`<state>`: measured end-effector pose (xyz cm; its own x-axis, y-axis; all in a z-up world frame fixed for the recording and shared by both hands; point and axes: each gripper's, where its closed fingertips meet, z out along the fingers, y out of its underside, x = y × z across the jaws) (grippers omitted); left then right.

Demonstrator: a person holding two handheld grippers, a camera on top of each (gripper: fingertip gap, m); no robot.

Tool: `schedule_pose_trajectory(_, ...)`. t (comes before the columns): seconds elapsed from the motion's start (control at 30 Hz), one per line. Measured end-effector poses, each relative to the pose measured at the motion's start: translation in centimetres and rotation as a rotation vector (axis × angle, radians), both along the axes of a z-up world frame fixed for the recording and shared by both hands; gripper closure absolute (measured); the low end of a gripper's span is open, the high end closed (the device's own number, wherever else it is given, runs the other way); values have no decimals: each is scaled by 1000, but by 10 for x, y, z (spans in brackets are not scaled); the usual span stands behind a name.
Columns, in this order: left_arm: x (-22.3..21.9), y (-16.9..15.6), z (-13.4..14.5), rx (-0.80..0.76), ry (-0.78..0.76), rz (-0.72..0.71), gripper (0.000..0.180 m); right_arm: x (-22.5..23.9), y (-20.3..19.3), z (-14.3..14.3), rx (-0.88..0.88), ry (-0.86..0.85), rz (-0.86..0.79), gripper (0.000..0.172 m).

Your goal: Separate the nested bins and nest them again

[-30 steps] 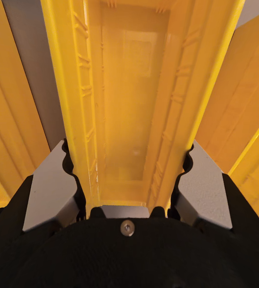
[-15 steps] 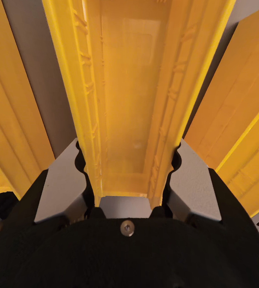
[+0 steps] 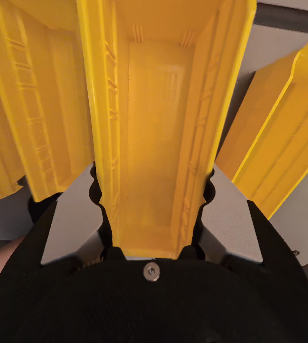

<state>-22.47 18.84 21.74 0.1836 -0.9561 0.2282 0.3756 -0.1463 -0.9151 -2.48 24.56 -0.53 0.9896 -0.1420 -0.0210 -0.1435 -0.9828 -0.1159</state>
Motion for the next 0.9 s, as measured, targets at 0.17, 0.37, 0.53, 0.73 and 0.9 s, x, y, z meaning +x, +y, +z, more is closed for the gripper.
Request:
schedule_pose_trajectory(0.17, -1, -3, 2, 11, -1, 7, 146, -44, 8, 23, 16, 3, 53, 55)
schedule_pose_trajectory(0.37, 1, -1, 0, -10, -5, -7, 146, -91, 18, 18, 9, 34, 108, 55)
schedule_pose_trajectory(0.53, 0, -3, 2, -1, -10, -9, 146, -120, 20, 12, -27, 26, 126, 54)
schedule_pose_trajectory(0.73, -5, -1, 3, -14, -32, -33, 147, -133, 21, 1, -68, -61, 103, 53)
schedule_pose_trajectory(0.9, -12, -1, 5, -7, -50, -38, 147, -143, 25, -3, -44, -28, 88, 53)
